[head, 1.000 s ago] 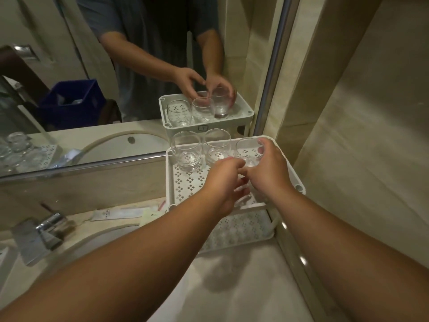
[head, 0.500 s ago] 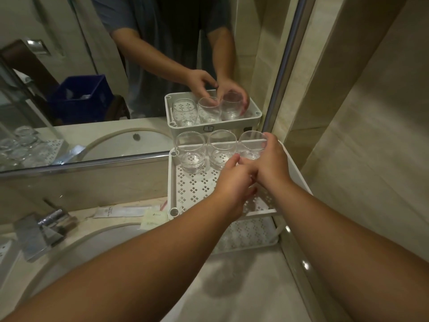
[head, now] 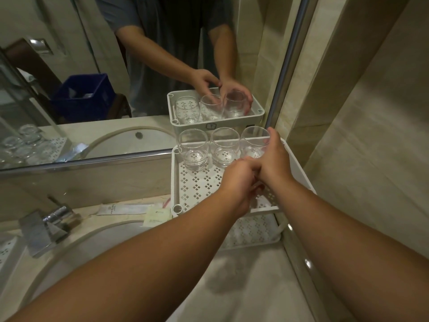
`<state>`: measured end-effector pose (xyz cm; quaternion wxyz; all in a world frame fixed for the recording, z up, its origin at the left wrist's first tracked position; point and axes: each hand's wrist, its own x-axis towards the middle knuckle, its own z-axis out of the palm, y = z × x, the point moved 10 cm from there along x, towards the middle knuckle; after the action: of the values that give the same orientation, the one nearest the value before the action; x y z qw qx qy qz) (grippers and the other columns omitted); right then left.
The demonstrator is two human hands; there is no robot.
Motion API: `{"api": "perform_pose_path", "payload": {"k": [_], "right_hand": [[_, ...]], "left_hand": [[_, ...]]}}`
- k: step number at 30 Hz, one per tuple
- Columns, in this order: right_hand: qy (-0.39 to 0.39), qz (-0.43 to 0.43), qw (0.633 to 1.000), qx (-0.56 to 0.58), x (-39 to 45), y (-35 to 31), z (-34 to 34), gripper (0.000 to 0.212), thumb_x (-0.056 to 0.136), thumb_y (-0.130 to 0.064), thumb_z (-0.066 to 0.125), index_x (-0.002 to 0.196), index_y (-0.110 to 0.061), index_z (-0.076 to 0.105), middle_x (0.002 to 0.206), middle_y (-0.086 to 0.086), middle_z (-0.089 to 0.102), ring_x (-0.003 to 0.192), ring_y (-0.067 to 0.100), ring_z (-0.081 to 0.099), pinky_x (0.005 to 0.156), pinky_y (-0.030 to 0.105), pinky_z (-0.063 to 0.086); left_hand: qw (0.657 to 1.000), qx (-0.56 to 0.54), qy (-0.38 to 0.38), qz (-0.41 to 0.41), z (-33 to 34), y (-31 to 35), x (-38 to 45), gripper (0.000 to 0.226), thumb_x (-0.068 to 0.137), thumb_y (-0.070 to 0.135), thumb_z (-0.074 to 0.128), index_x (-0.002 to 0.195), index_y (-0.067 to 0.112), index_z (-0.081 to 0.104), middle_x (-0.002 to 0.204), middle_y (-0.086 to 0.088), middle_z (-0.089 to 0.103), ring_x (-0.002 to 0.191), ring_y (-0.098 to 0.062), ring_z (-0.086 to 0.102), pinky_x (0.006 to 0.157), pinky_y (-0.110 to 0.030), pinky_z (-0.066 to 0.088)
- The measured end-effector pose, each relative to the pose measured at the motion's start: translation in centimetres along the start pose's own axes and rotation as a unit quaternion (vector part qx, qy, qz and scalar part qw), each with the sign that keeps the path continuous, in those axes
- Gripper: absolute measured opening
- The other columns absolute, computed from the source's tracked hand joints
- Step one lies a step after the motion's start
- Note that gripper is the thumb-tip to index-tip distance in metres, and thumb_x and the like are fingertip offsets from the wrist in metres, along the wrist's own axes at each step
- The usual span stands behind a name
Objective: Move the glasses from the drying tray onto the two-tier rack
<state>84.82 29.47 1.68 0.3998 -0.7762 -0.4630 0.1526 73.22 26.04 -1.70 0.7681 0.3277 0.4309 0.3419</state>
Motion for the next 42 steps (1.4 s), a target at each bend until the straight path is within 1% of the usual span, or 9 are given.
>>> {"api": "perform_pose_path", "payload": {"k": [7, 13, 16, 20, 25, 31, 34, 38, 42], "right_hand": [[0.001, -0.001, 1.0, -0.019, 0.2, -0.1, 0.0, 0.081, 0.087, -0.006, 0.064, 0.152, -0.024, 0.02, 0.141, 0.013, 0.049, 0.123, 0.028, 0.051, 0.098, 0.036, 0.044], [-0.007, 0.001, 0.999, -0.033, 0.2, 0.3, 0.2, 0.088, 0.084, -0.003, 0.062, 0.153, -0.029, 0.015, 0.14, 0.013, 0.05, 0.118, 0.027, 0.054, 0.081, 0.03, 0.036], [0.001, 0.003, 1.0, -0.029, -0.3, 0.2, -0.1, 0.096, 0.08, -0.01, 0.072, 0.153, -0.03, 0.013, 0.145, 0.011, 0.044, 0.124, 0.028, 0.05, 0.085, 0.028, 0.037], [0.046, -0.03, 0.998, -0.024, -1.9, -1.1, -1.7, 0.101, 0.074, -0.018, 0.081, 0.153, -0.024, 0.018, 0.153, 0.009, 0.031, 0.133, 0.027, 0.042, 0.093, 0.026, 0.035], [0.11, -0.105, 0.988, -0.03, -4.7, -5.1, -4.1, 0.09, 0.077, -0.02, 0.08, 0.149, -0.021, 0.028, 0.153, 0.01, 0.026, 0.134, 0.027, 0.039, 0.099, 0.026, 0.037], [0.124, -0.214, 0.969, -0.017, -9.0, -13.6, -3.2, 0.073, 0.081, -0.019, 0.075, 0.143, -0.021, 0.036, 0.152, 0.007, 0.025, 0.136, 0.022, 0.036, 0.106, 0.026, 0.036], [0.102, -0.251, 0.962, -0.004, -11.1, -18.3, -0.7, 0.072, 0.081, -0.02, 0.074, 0.142, -0.025, 0.036, 0.155, 0.007, 0.021, 0.138, 0.022, 0.034, 0.102, 0.015, 0.029], [0.045, -0.291, 0.955, 0.025, -14.3, -24.3, 4.8, 0.073, 0.081, -0.021, 0.074, 0.142, -0.031, 0.034, 0.16, 0.005, 0.012, 0.138, 0.019, 0.033, 0.089, -0.002, 0.02], [-0.032, -0.343, 0.938, 0.037, -18.5, -30.4, 12.4, 0.077, 0.082, -0.024, 0.075, 0.141, -0.039, 0.03, 0.157, -0.007, 0.016, 0.133, 0.017, 0.042, 0.1, 0.022, 0.042]], "left_hand": [[0.998, -0.054, -0.011, -0.032, 0.1, -0.6, 0.4, 0.028, 0.074, 0.005, 0.057, 0.101, 0.004, 0.064, 0.085, -0.01, 0.058, 0.067, -0.02, 0.049, 0.076, -0.043, 0.039], [0.998, -0.042, 0.009, -0.049, -0.8, -0.2, 0.2, 0.035, 0.082, 0.006, 0.057, 0.116, 0.0, 0.065, 0.084, -0.006, 0.064, 0.072, -0.02, 0.056, 0.068, -0.034, 0.045], [0.997, -0.061, 0.008, -0.051, -1.1, -0.1, -0.4, 0.039, 0.085, 0.006, 0.054, 0.123, 0.0, 0.061, 0.097, -0.008, 0.066, 0.071, -0.017, 0.061, 0.061, -0.03, 0.051], [0.996, -0.076, 0.013, -0.038, -1.7, 0.3, -2.0, 0.031, 0.08, 0.008, 0.058, 0.11, 0.009, 0.062, 0.12, -0.009, 0.06, 0.076, -0.019, 0.068, 0.056, -0.028, 0.055], [0.999, -0.028, 0.015, -0.008, -3.2, 1.9, -4.0, 0.015, 0.085, 0.016, 0.061, 0.099, 0.017, 0.062, 0.11, -0.002, 0.059, 0.088, -0.023, 0.067, 0.073, -0.036, 0.055], [0.985, 0.066, 0.051, 0.148, -8.4, 8.6, -8.7, 0.023, 0.092, 0.008, 0.055, 0.107, 0.022, 0.065, 0.104, 0.0, 0.067, 0.099, -0.024, 0.071, 0.083, -0.04, 0.057], [0.946, 0.149, 0.094, 0.273, -12.5, 13.3, -12.6, 0.031, 0.086, 0.004, 0.06, 0.11, 0.024, 0.066, 0.105, 0.005, 0.067, 0.098, -0.018, 0.069, 0.082, -0.035, 0.058], [0.912, 0.188, 0.158, 0.329, -19.7, 17.4, -17.1, 0.031, 0.084, 0.012, 0.066, 0.108, 0.033, 0.067, 0.104, 0.017, 0.065, 0.101, -0.007, 0.066, 0.087, -0.037, 0.06], [0.887, 0.206, 0.232, 0.342, -28.7, 20.0, -21.2, 0.032, 0.083, 0.013, 0.065, 0.106, 0.034, 0.066, 0.108, 0.02, 0.062, 0.11, -0.012, 0.063, 0.094, -0.045, 0.056]]}}
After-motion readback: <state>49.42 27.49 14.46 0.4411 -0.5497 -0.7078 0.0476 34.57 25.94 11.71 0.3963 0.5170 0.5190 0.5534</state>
